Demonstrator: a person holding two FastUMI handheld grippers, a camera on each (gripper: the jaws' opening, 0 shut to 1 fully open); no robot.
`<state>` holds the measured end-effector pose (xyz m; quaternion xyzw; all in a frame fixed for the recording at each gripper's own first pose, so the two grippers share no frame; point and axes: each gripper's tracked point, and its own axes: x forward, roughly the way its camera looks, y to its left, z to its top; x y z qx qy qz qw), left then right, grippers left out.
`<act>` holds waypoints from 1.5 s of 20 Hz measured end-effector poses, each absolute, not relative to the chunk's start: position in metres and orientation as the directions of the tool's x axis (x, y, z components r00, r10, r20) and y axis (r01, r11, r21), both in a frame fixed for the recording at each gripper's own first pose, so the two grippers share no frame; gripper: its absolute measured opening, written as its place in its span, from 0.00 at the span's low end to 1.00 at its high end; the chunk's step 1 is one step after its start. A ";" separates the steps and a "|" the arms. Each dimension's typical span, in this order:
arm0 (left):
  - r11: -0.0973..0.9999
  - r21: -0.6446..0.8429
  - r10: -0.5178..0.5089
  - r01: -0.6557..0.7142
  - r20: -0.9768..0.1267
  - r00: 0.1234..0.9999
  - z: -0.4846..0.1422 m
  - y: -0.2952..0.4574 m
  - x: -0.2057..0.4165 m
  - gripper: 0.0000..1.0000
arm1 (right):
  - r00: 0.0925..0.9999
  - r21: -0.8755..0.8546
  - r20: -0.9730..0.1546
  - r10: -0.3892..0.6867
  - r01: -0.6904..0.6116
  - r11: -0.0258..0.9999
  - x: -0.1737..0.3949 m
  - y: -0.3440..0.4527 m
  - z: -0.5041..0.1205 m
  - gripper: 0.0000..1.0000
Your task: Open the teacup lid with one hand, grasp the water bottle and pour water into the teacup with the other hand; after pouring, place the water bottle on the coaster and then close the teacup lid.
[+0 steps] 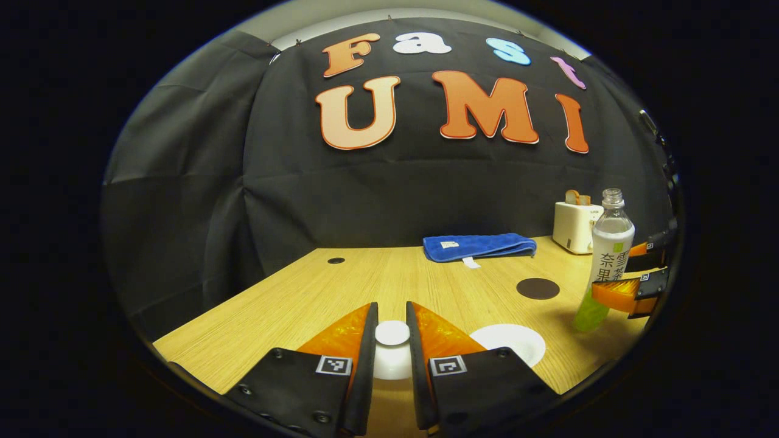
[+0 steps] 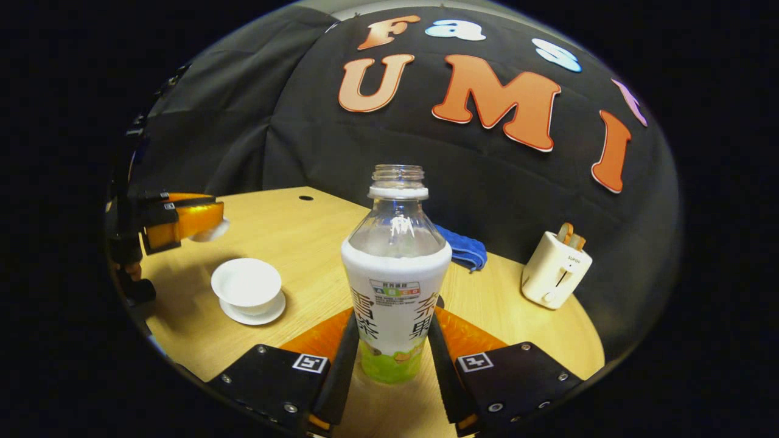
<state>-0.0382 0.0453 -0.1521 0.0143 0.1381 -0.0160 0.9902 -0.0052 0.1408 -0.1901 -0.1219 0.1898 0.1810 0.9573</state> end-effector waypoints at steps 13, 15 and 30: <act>0.999 0.029 0.027 -0.020 -0.295 0.955 -0.163 0.091 -0.043 0.32 | 0.930 -0.662 -0.335 0.149 -0.345 0.666 0.014 0.131 -0.172 0.61; 0.999 0.027 0.028 -0.022 -0.295 0.955 -0.165 0.094 -0.042 0.32 | 0.933 -0.715 -0.321 0.164 -0.352 0.604 0.013 0.139 -0.168 0.61; 0.999 0.019 0.054 -0.051 -0.303 0.951 -0.166 0.118 -0.055 0.33 | 0.941 -0.932 -0.252 0.227 -0.299 0.204 0.016 0.159 -0.152 0.60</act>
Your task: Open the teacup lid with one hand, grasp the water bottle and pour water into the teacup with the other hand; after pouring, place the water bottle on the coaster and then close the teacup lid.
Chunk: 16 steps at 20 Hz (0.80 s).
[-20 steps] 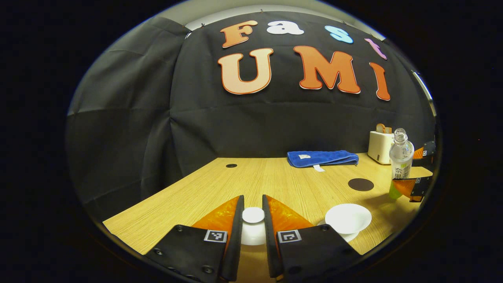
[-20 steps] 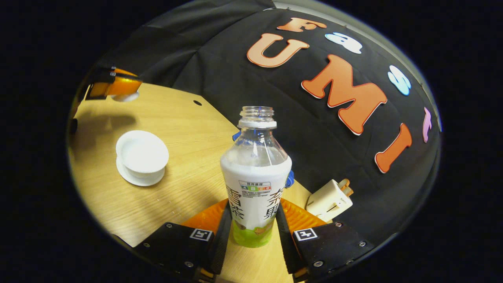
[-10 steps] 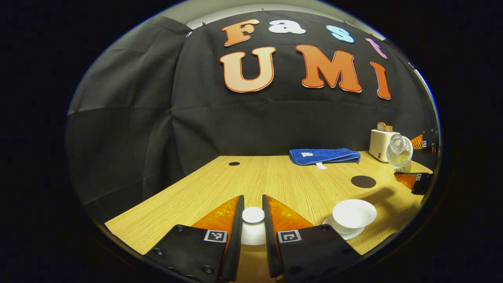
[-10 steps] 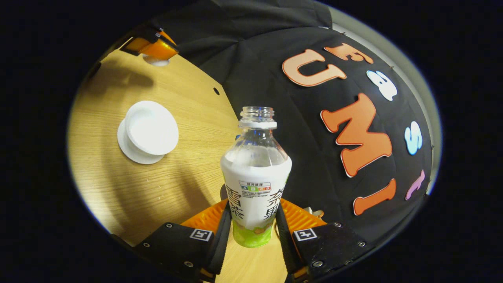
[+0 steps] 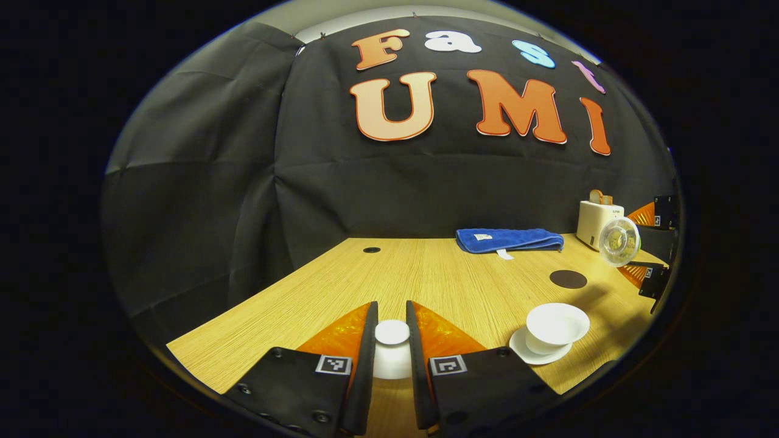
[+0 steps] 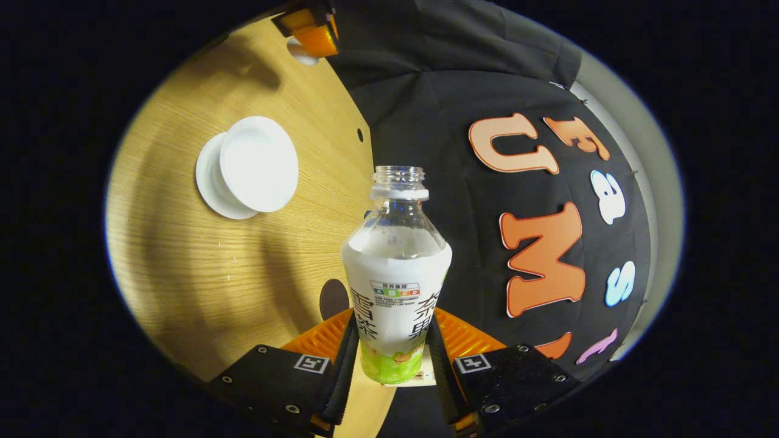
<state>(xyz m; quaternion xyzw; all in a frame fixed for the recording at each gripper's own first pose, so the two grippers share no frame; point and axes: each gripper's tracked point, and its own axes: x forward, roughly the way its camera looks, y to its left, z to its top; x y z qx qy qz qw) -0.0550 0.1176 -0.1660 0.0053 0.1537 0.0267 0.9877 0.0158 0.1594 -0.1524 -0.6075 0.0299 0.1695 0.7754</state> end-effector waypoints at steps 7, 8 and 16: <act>0.998 0.012 0.068 -0.068 -0.342 0.937 -0.187 0.125 -0.065 0.33 | 0.956 -0.985 -0.165 0.241 -0.173 0.010 0.022 0.164 -0.154 0.58; 0.997 0.015 0.075 -0.075 -0.344 0.936 -0.188 0.130 -0.069 0.33 | 0.956 -0.987 -0.158 0.246 -0.162 -0.003 0.022 0.165 -0.152 0.60; 0.995 0.039 0.098 -0.091 -0.328 0.939 -0.184 0.142 -0.074 0.33 | 0.954 -0.993 -0.073 0.291 -0.043 -0.108 0.027 0.166 -0.146 0.60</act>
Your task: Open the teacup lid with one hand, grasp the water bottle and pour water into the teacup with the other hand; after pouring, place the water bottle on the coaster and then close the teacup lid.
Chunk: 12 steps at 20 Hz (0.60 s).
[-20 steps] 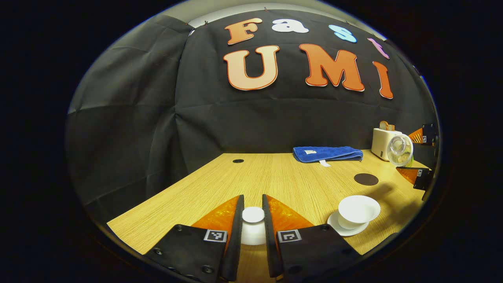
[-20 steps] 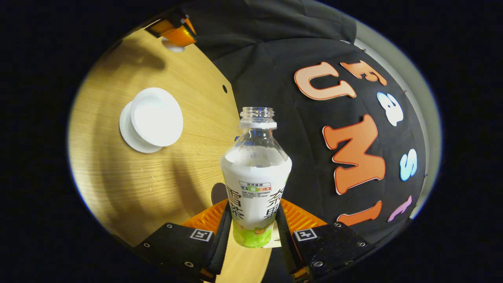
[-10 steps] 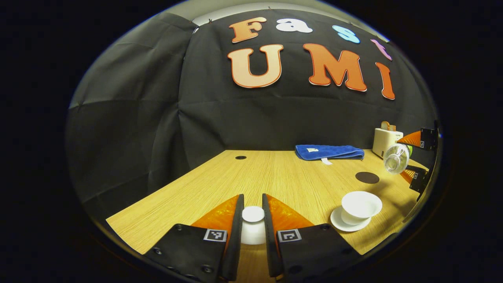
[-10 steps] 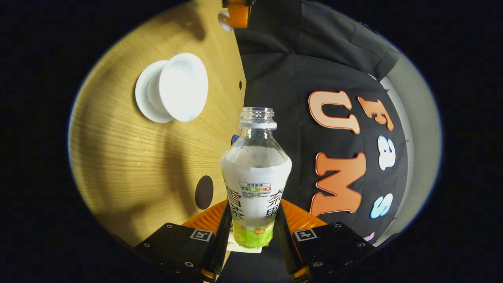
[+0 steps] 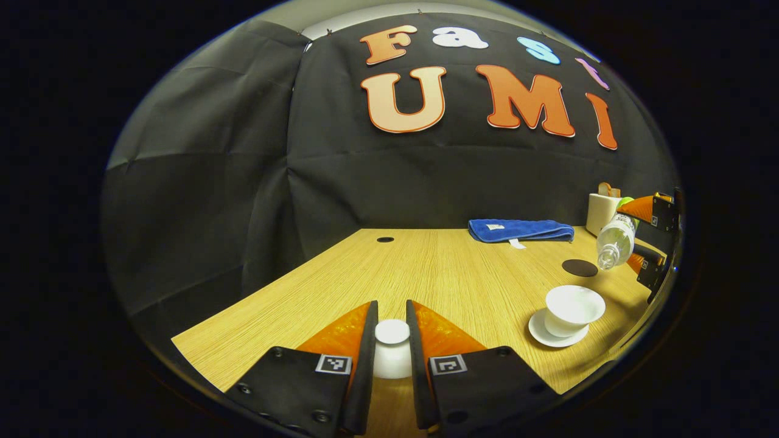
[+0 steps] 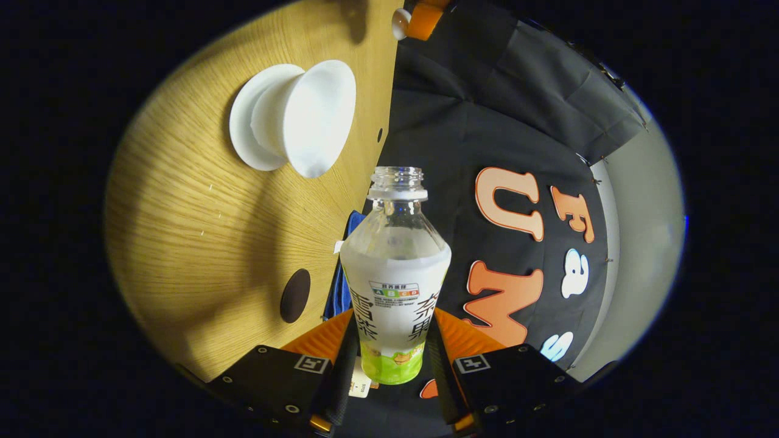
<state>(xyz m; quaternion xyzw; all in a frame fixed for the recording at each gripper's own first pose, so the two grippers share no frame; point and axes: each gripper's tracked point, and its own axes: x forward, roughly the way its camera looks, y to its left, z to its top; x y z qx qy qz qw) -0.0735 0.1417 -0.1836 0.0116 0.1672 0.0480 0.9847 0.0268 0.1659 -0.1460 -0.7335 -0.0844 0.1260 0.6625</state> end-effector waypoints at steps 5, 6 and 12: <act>0.995 0.043 0.098 -0.089 -0.314 0.944 -0.180 0.143 -0.073 0.33 | 0.955 -0.993 -0.019 0.296 0.018 -0.120 0.030 0.165 -0.141 0.60; 0.995 0.043 0.096 -0.087 -0.313 0.945 -0.180 0.142 -0.073 0.33 | 0.955 -0.992 -0.003 0.296 0.034 -0.122 0.030 0.166 -0.140 0.60; 0.996 0.042 0.093 -0.084 -0.315 0.944 -0.181 0.141 -0.073 0.33 | 0.946 -0.984 0.053 0.319 0.104 -0.145 0.031 0.170 -0.133 0.60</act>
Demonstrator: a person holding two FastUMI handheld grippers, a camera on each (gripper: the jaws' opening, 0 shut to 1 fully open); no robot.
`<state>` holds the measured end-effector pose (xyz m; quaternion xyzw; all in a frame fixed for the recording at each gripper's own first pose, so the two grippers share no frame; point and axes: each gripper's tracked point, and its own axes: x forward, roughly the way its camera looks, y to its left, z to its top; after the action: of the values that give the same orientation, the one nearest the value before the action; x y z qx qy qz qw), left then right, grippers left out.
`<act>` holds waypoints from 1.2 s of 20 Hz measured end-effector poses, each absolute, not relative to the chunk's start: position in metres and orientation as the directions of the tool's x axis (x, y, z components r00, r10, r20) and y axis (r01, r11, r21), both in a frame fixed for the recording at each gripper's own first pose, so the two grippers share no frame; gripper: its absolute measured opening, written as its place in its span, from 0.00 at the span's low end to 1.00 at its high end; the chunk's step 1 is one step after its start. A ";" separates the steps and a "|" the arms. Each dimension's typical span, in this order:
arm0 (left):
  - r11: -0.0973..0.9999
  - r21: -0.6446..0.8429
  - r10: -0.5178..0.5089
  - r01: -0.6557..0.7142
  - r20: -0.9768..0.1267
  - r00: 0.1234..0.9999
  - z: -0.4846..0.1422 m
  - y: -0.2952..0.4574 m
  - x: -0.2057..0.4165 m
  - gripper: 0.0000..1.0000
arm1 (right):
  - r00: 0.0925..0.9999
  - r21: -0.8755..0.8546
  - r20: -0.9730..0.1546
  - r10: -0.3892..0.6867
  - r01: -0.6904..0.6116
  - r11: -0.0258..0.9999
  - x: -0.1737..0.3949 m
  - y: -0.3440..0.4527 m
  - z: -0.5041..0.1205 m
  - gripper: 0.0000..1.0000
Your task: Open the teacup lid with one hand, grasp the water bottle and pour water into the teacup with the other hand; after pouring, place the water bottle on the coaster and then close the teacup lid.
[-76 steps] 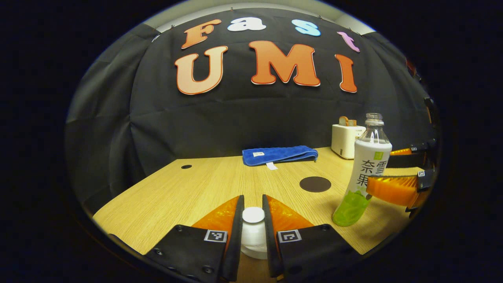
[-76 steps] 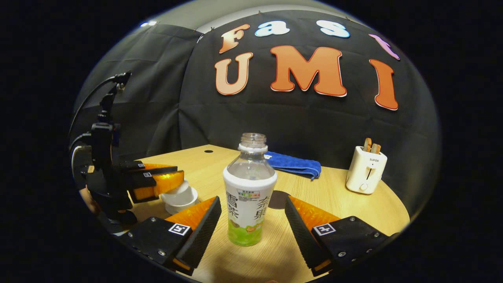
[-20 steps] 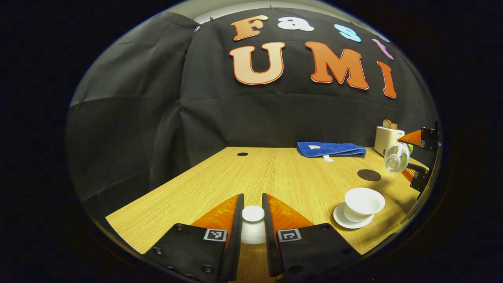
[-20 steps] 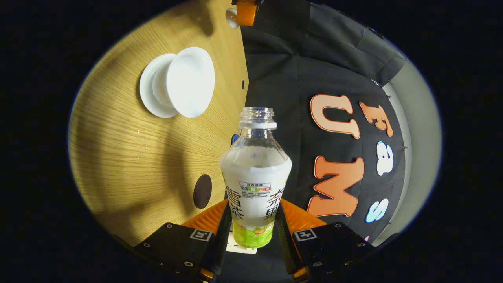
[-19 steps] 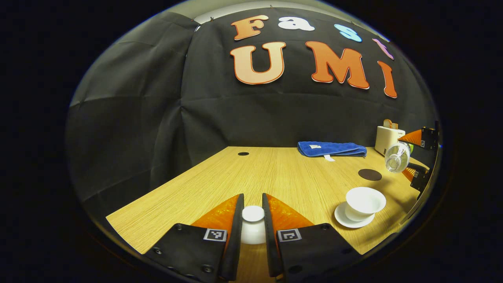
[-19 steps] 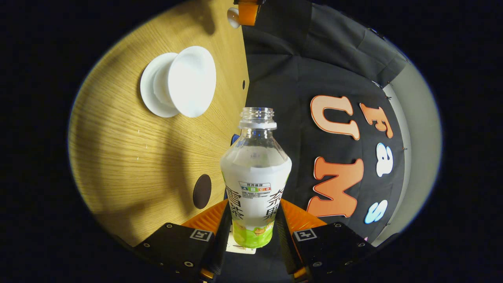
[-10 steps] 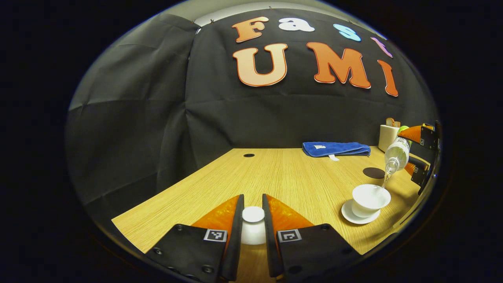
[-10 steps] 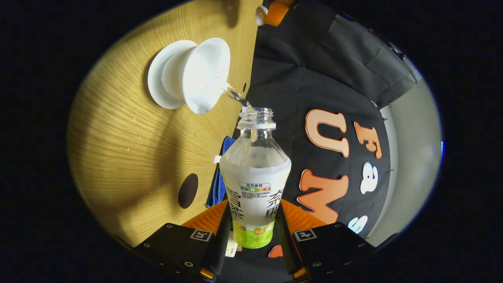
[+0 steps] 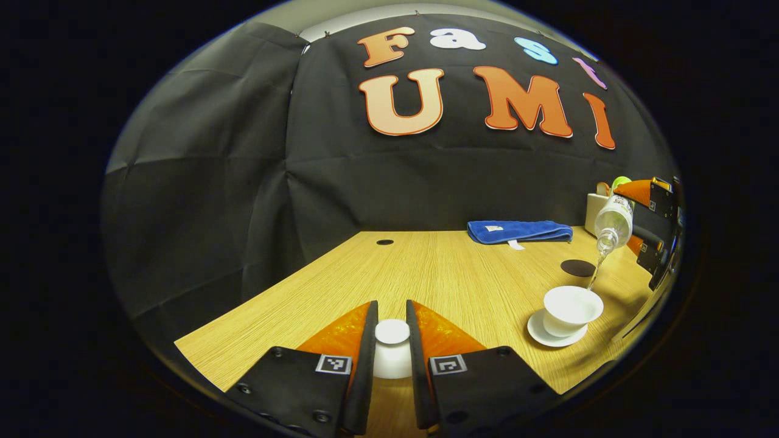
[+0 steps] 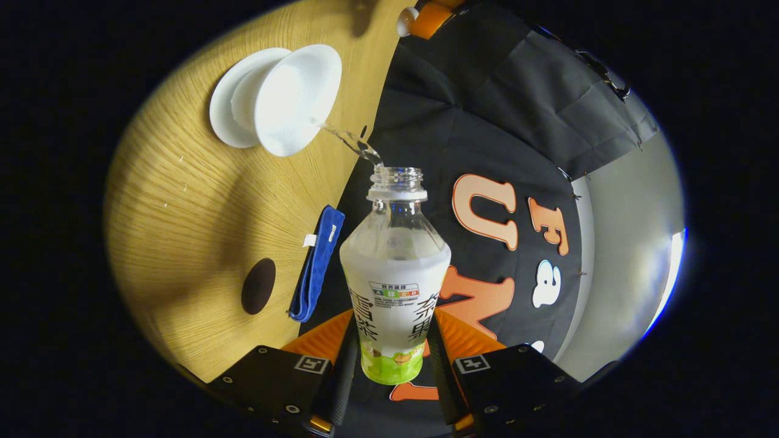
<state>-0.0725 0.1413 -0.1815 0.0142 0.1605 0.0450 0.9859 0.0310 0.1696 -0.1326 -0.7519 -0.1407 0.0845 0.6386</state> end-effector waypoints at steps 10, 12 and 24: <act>0.996 0.041 0.094 -0.085 -0.320 0.943 -0.184 0.144 -0.073 0.33 | 0.920 -0.962 0.100 0.379 0.186 -0.199 0.021 0.182 -0.121 0.60; 0.995 0.044 0.097 -0.087 -0.319 0.943 -0.183 0.145 -0.074 0.33 | 0.916 -0.957 0.108 0.387 0.201 -0.208 0.018 0.180 -0.121 0.60; 0.994 0.048 0.105 -0.095 -0.294 0.950 -0.171 0.152 -0.074 0.31 | 0.868 -0.904 0.167 0.467 0.324 -0.280 0.006 0.186 -0.110 0.60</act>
<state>-0.0744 0.1518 -0.1706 0.0166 0.1498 0.0507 0.9873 0.0056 0.1860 -0.1102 -0.7972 -0.2480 0.0652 0.5465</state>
